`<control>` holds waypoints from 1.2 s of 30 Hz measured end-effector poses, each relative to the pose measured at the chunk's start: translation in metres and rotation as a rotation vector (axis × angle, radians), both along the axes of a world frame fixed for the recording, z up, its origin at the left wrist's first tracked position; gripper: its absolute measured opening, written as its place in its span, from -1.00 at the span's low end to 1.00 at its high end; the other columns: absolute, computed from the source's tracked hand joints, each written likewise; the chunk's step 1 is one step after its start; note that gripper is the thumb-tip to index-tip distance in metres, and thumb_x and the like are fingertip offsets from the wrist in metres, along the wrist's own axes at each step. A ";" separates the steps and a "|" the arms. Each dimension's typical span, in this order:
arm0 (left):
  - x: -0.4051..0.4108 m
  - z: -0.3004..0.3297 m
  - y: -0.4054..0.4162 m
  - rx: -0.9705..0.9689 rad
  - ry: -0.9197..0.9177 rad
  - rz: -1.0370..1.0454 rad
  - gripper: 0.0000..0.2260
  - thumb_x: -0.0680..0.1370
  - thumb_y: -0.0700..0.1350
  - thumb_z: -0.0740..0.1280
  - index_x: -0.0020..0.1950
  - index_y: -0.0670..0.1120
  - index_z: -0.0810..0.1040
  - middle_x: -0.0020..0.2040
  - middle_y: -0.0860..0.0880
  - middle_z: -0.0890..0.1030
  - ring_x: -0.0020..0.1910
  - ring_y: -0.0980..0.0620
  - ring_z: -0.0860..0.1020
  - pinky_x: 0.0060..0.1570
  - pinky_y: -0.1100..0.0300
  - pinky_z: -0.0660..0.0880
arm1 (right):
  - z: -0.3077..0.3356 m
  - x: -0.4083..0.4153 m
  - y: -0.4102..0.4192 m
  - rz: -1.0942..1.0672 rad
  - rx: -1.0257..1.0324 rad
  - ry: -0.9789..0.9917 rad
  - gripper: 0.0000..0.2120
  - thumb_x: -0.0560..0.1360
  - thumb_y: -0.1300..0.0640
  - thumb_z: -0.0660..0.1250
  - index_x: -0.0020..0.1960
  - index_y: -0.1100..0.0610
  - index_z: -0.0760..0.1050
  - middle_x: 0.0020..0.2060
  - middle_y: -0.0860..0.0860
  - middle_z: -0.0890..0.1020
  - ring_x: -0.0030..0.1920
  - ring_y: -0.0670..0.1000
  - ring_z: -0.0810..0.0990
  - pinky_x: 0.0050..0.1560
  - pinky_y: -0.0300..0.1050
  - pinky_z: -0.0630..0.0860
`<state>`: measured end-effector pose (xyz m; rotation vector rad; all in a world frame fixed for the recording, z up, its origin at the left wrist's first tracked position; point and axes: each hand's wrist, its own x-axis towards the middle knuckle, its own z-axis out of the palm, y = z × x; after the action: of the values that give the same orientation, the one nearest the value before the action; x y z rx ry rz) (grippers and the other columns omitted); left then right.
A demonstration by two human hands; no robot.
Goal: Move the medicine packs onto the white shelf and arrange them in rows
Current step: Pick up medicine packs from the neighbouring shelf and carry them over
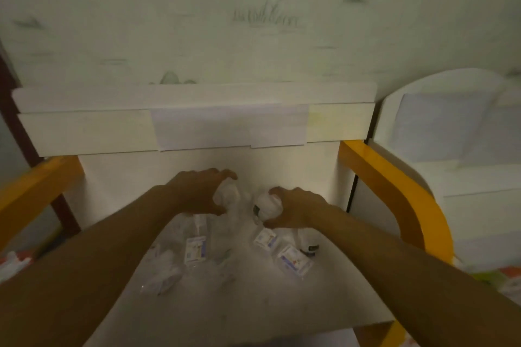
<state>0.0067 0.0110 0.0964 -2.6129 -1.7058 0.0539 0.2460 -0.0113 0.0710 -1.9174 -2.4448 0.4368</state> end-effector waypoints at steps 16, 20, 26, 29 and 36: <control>0.162 0.150 0.005 0.190 -0.273 -0.236 -0.39 0.32 0.31 0.45 0.30 0.31 0.30 0.28 0.17 0.48 0.00 0.10 0.49 0.17 0.02 0.48 | 0.140 0.180 -0.021 -0.240 0.417 0.011 -0.15 0.30 -0.49 0.26 0.45 -0.08 0.22 0.28 0.05 0.52 0.19 0.14 0.54 0.16 0.05 0.50; 0.239 0.159 -0.002 0.207 -0.285 -0.285 -0.38 0.36 0.22 0.47 0.35 0.22 0.32 0.29 0.11 0.48 0.01 0.10 0.48 0.10 0.10 0.45 | 0.138 0.259 -0.036 -0.290 0.401 0.036 -0.19 0.36 -0.42 0.32 0.46 -0.05 0.21 0.32 0.04 0.49 0.23 0.12 0.51 0.15 0.00 0.45; 0.370 0.143 -0.005 0.233 -0.143 -0.291 -0.33 0.34 0.25 0.46 0.37 0.21 0.27 0.34 0.10 0.44 0.23 0.00 0.46 0.20 0.00 0.44 | 0.116 0.366 -0.055 -0.327 0.358 -0.013 -0.23 0.36 -0.43 0.29 0.46 -0.12 0.21 0.26 0.03 0.53 0.17 0.12 0.54 0.05 -0.02 0.44; 0.420 0.127 -0.005 0.232 -0.076 -0.293 -0.32 0.35 0.27 0.44 0.39 0.19 0.25 0.35 0.08 0.44 0.24 -0.02 0.47 0.20 0.02 0.46 | 0.104 0.413 -0.060 -0.337 0.341 -0.022 -0.23 0.36 -0.42 0.30 0.45 -0.13 0.20 0.26 0.05 0.52 0.17 0.13 0.54 0.05 -0.03 0.44; 0.477 0.097 0.005 0.195 0.012 -0.296 -0.32 0.37 0.28 0.41 0.40 0.13 0.26 0.31 0.04 0.48 0.19 0.00 0.50 0.14 0.04 0.51 | 0.074 0.489 -0.051 -0.345 0.271 0.077 -0.26 0.35 -0.39 0.34 0.43 -0.12 0.25 0.25 0.04 0.53 0.16 0.11 0.54 0.02 -0.08 0.44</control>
<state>0.4842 0.0156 0.1933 -2.6749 -1.2331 -0.0956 0.7350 -0.0620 0.1447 -2.0937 -1.9498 0.1560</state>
